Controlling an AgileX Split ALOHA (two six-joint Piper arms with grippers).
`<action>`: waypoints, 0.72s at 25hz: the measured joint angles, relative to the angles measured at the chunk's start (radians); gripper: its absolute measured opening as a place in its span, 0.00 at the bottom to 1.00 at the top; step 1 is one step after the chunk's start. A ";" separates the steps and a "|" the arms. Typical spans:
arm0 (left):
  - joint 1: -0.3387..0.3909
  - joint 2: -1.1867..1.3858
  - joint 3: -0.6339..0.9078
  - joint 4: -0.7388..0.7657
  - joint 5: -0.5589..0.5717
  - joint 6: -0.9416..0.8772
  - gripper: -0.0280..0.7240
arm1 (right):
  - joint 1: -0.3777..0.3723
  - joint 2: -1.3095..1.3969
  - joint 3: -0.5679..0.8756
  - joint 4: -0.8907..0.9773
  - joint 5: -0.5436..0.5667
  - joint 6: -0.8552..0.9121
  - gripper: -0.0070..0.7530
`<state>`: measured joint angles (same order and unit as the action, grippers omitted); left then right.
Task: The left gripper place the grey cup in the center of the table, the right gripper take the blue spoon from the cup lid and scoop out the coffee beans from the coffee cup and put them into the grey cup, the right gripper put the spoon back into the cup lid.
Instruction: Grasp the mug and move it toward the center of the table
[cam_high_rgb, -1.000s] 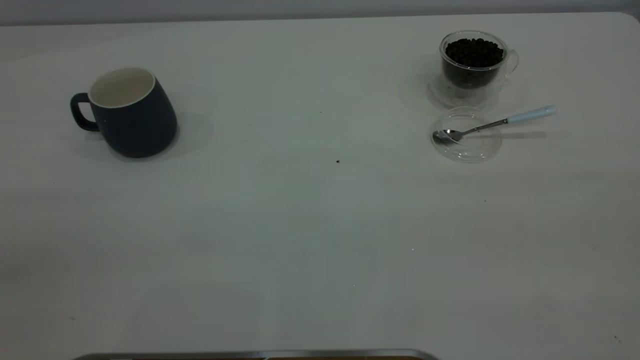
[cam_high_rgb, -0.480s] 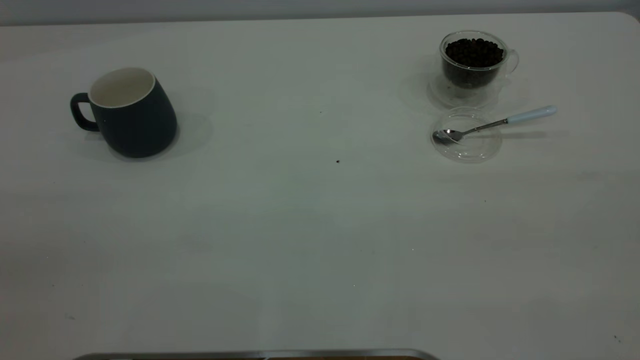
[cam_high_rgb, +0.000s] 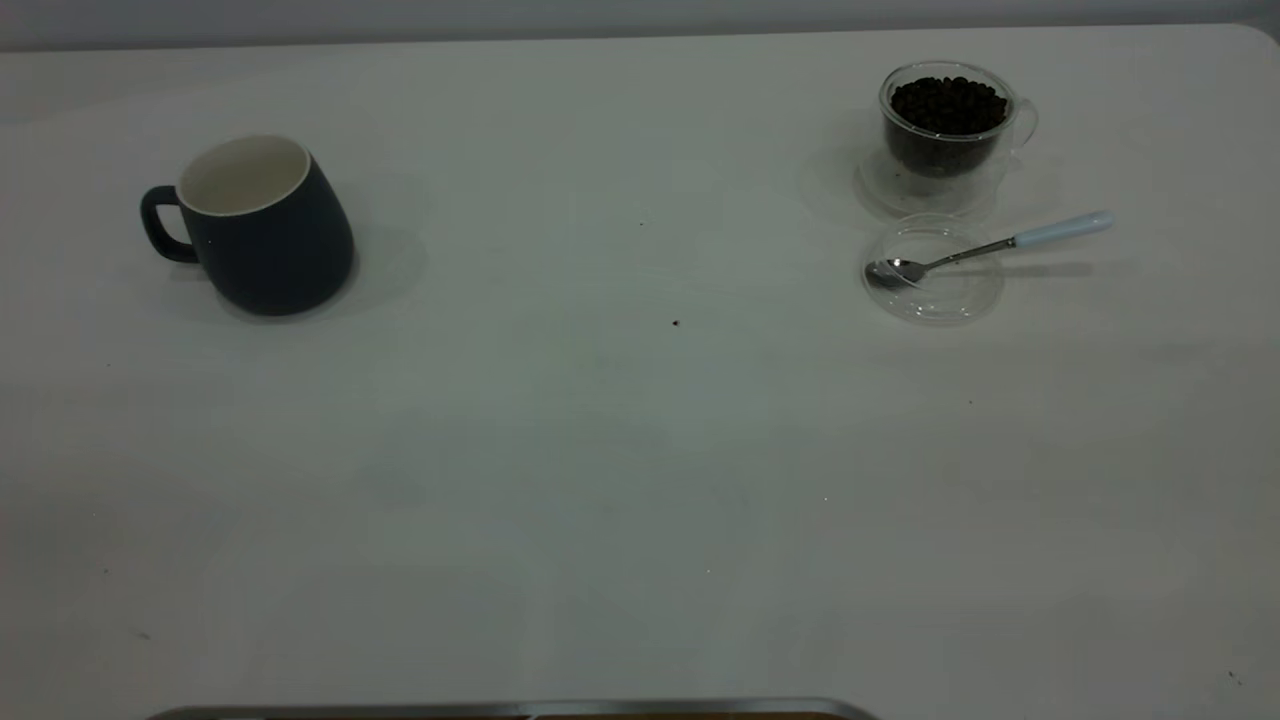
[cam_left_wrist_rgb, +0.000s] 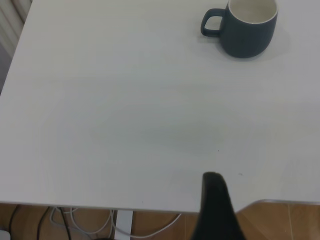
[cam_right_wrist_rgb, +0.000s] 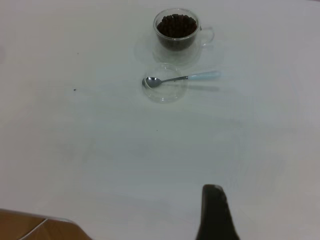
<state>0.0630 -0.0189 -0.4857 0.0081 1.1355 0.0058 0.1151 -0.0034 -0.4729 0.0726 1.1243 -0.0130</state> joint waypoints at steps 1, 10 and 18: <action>0.000 0.000 0.000 -0.008 0.000 0.000 0.82 | 0.000 0.000 0.000 0.000 0.000 0.000 0.74; 0.000 0.019 -0.019 -0.020 -0.015 -0.006 0.82 | 0.000 0.000 0.000 0.000 0.000 0.001 0.74; 0.000 0.417 -0.105 0.045 -0.258 -0.085 0.82 | 0.000 0.000 0.000 0.000 0.000 0.001 0.74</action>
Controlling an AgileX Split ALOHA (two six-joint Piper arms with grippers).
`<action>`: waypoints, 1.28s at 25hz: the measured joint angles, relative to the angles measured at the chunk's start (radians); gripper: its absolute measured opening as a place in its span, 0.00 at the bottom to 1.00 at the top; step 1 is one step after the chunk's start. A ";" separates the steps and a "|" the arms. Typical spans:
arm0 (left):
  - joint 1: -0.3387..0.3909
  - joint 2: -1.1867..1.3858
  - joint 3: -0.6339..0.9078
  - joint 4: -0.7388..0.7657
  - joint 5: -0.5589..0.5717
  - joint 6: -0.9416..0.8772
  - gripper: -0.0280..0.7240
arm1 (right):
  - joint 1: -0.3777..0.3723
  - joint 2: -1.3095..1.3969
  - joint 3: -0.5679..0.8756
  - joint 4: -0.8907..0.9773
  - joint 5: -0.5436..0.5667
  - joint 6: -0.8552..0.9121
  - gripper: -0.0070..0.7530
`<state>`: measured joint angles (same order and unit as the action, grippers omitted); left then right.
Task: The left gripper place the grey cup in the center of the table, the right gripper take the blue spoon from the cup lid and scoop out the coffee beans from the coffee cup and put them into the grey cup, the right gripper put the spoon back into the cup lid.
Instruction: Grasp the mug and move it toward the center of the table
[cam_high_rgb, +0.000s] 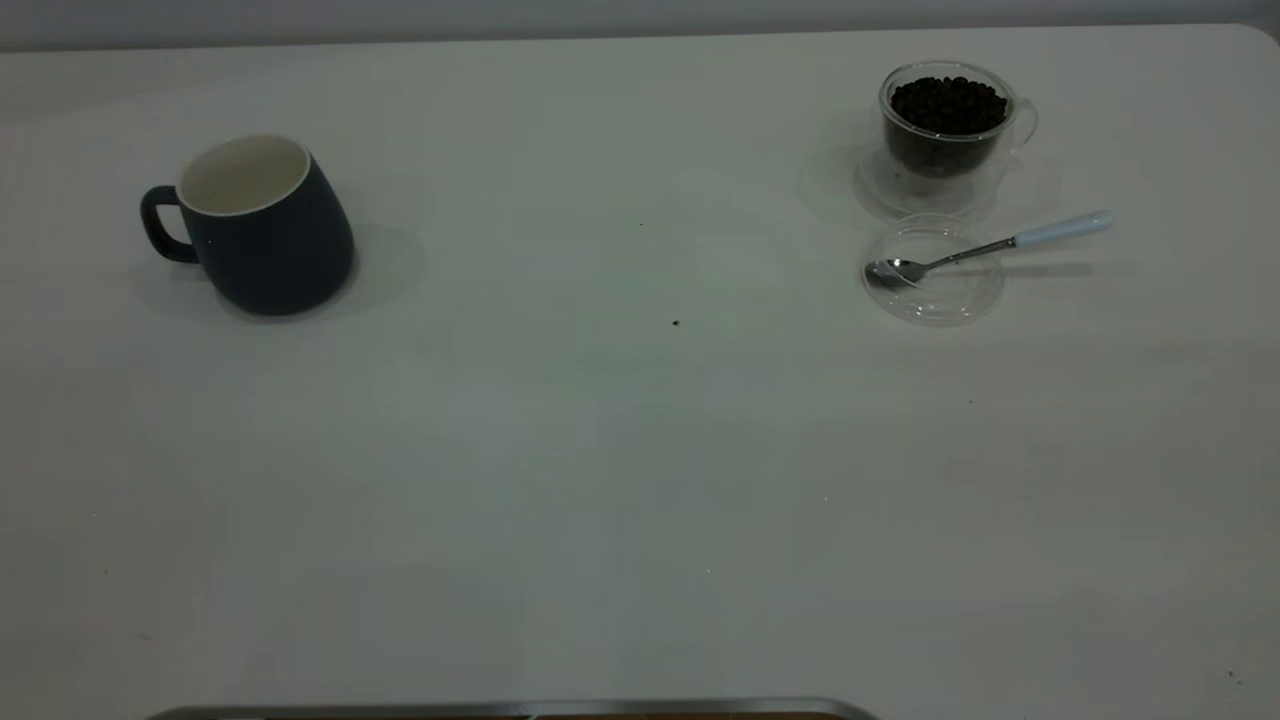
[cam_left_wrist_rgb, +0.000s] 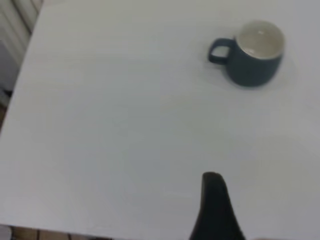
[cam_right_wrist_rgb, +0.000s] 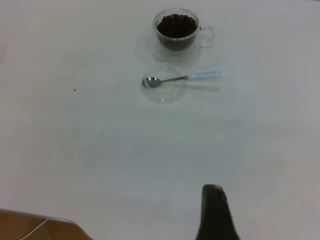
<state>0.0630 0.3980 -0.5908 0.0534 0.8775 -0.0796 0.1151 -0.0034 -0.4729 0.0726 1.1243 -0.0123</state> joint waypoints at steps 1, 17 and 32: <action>0.000 0.052 -0.005 0.014 -0.044 -0.021 0.82 | 0.000 0.000 0.000 0.000 0.000 0.000 0.74; 0.000 1.128 -0.357 0.161 -0.269 0.060 0.82 | 0.000 0.000 0.000 0.000 -0.001 0.000 0.74; -0.011 1.709 -0.838 0.294 -0.176 0.608 0.82 | 0.000 0.000 0.000 0.000 -0.001 0.000 0.74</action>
<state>0.0518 2.1073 -1.4288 0.3478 0.7014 0.5283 0.1151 -0.0034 -0.4729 0.0726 1.1235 -0.0123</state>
